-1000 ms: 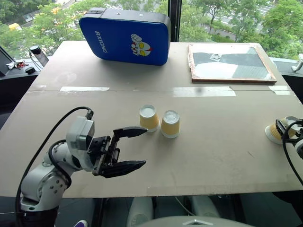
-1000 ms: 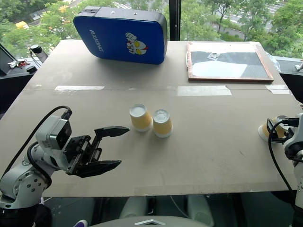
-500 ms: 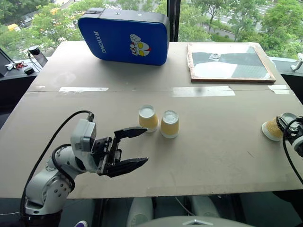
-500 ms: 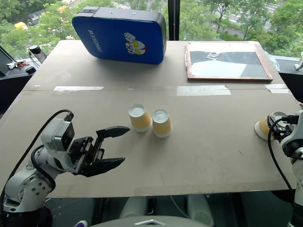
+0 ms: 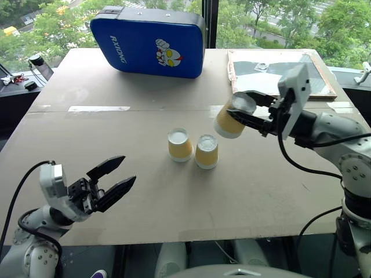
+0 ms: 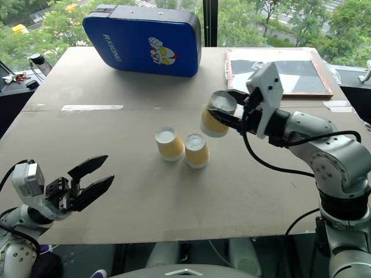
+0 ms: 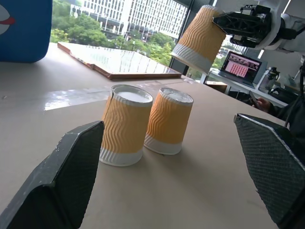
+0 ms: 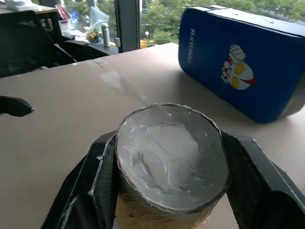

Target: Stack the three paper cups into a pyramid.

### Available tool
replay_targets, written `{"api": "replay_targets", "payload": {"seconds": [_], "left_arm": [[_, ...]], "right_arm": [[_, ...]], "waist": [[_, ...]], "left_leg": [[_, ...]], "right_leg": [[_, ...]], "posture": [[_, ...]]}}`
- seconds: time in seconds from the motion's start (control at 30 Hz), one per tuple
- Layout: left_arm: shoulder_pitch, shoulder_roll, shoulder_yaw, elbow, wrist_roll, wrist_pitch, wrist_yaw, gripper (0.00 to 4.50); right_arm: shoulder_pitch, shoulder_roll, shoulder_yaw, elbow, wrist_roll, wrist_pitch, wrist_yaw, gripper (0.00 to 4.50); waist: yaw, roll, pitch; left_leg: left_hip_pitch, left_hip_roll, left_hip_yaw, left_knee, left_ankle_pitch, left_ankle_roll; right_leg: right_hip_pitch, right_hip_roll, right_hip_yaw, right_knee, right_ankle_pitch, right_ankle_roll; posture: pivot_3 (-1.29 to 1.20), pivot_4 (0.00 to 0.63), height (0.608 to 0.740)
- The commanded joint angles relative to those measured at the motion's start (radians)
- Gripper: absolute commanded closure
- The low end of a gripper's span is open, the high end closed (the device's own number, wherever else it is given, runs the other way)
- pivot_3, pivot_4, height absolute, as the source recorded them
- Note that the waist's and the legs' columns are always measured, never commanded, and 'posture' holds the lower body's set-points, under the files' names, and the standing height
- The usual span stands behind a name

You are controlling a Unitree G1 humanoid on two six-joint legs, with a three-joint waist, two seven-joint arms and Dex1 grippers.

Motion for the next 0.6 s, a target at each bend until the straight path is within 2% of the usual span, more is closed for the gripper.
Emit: {"api": "replay_targets", "payload": {"seconds": [0.03, 0.23, 0.6], "left_arm": [[0.013, 0.011, 0.048, 0.005, -0.037, -0.001, -0.039, 0.0], [0.035, 0.022, 0.095, 0.004, -0.074, 0.025, -0.071, 0.0], [0.021, 0.013, 0.1, 0.014, -0.085, 0.035, -0.072, 0.0]], "right_arm": [[-0.049, 0.021, 0.039, 0.009, -0.012, 0.011, 0.0, 2.25], [-0.124, 0.061, 0.142, 0.089, -0.085, -0.014, 0.033, 2.25], [-0.146, 0.125, 0.203, 0.162, -0.186, -0.061, 0.066, 2.25]], "waist": [[0.006, 0.0, 0.0], [0.0, -0.001, 0.0], [-0.006, -0.001, 0.0]], "left_leg": [[-0.001, 0.0, 0.0, 0.0, 0.0, 0.0], [-0.002, 0.0, 0.0, 0.001, 0.0, 0.0], [-0.001, 0.0, 0.0, 0.001, 0.0, 0.0]], "right_leg": [[0.0, 0.0, -0.001, -0.001, 0.0, 0.0], [-0.001, -0.001, -0.002, 0.0, 0.0, 0.0], [-0.001, 0.0, -0.002, 0.001, 0.0, 0.0]], "posture": [[0.0, 0.15, 0.74], [0.0, 0.15, 0.74], [0.0, 0.15, 0.74]]}}
